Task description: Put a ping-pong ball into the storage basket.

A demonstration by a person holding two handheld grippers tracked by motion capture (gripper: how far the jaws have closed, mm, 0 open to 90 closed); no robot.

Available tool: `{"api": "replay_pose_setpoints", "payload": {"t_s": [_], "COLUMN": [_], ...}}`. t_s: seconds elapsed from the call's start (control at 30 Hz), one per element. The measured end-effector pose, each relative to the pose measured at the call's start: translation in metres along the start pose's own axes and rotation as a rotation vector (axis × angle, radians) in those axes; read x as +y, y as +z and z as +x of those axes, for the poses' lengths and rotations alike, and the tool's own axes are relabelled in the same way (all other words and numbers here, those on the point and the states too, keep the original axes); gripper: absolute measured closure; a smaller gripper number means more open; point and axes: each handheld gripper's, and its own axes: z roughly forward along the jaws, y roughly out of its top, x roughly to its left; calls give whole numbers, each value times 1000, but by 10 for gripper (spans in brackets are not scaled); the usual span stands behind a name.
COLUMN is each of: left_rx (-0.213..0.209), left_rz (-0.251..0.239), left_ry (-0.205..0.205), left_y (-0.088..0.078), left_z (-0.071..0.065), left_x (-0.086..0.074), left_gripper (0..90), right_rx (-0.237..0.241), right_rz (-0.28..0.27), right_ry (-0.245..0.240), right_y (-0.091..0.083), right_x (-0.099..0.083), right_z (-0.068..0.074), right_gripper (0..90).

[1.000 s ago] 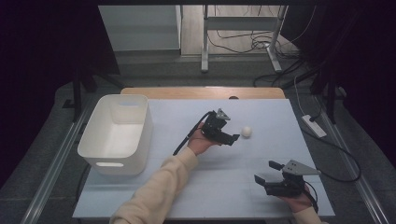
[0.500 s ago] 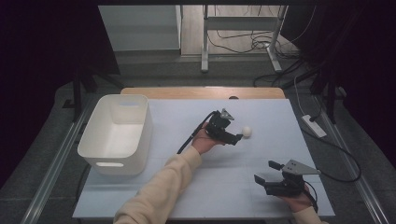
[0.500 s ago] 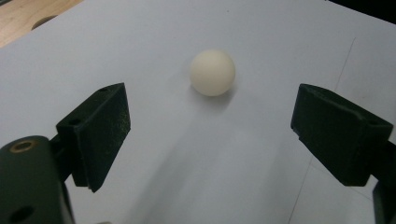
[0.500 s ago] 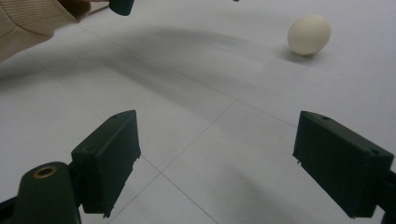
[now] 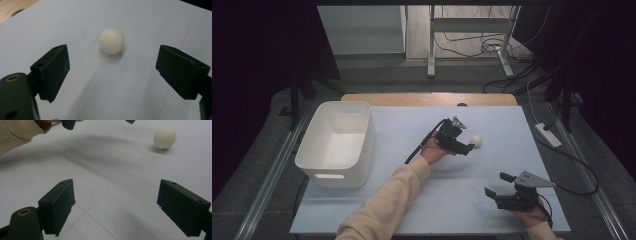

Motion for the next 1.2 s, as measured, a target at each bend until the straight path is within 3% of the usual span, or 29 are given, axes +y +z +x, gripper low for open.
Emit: {"api": "replay_pose_setpoints", "payload": {"t_s": [1.2], "left_rx": [-1], "left_rz": [43], "left_ry": [7], "left_y": [31], "left_z": [-2], "left_x": [7], "left_gripper": [129], "right_rx": [2], "right_rz": [-6], "right_ry": [5], "right_y": [-3], "right_x": [0], "right_z": [1], "right_gripper": [143]}}
